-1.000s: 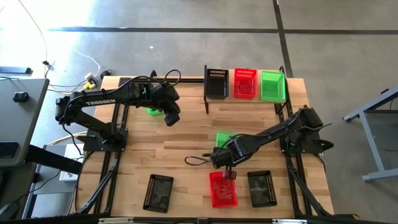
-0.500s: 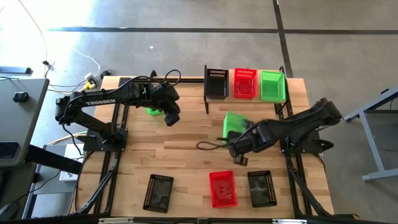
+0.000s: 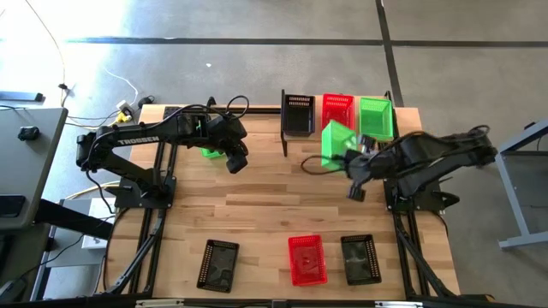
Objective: Stack baskets on shelf by color
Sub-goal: Stack the bottom green bin on top of the green bin on the shelf
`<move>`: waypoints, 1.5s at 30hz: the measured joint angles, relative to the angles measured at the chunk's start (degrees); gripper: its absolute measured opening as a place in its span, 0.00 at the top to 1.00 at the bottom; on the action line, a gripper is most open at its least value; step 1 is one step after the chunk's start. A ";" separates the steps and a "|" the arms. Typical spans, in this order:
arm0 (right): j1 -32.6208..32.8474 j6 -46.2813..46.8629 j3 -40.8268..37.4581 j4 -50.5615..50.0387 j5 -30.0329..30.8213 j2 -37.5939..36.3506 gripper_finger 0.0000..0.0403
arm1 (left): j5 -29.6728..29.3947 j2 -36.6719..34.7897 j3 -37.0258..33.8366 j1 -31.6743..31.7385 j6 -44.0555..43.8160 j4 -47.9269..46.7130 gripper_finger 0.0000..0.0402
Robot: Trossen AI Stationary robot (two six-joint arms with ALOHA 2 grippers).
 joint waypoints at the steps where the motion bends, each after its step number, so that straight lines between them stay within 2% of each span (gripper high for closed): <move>1: -0.69 -1.23 0.00 -0.04 0.33 -1.08 1.00 | 0.00 0.01 0.00 0.00 0.01 0.01 0.61; 7: -4.91 -9.08 0.04 -0.79 4.89 -6.53 1.00 | 0.00 0.00 0.00 0.01 0.04 -0.01 0.61; 12: -9.19 -19.35 0.09 -3.61 5.67 -9.51 1.00 | 0.00 0.00 0.00 0.02 0.02 0.01 0.61; 19: -17.12 -24.59 0.09 -16.17 5.12 -9.56 1.00 | -0.02 0.02 0.00 0.02 -0.11 0.01 0.61; 26: -25.00 -35.52 0.09 -15.81 5.20 -9.01 1.00 | -0.04 0.02 0.00 0.02 -1.03 0.02 0.61; 32: -30.98 -36.07 0.07 -15.94 4.47 -8.53 1.00 | -0.04 0.00 0.00 0.02 -1.07 0.04 0.61; 41: -37.90 -38.53 0.08 -15.95 -1.48 -5.50 1.00 | -0.07 0.00 0.00 0.00 -1.07 0.10 0.61; 45: -39.96 -38.56 0.07 -15.95 -1.76 -3.39 1.00 | -0.33 0.00 0.00 0.02 -1.07 0.08 0.61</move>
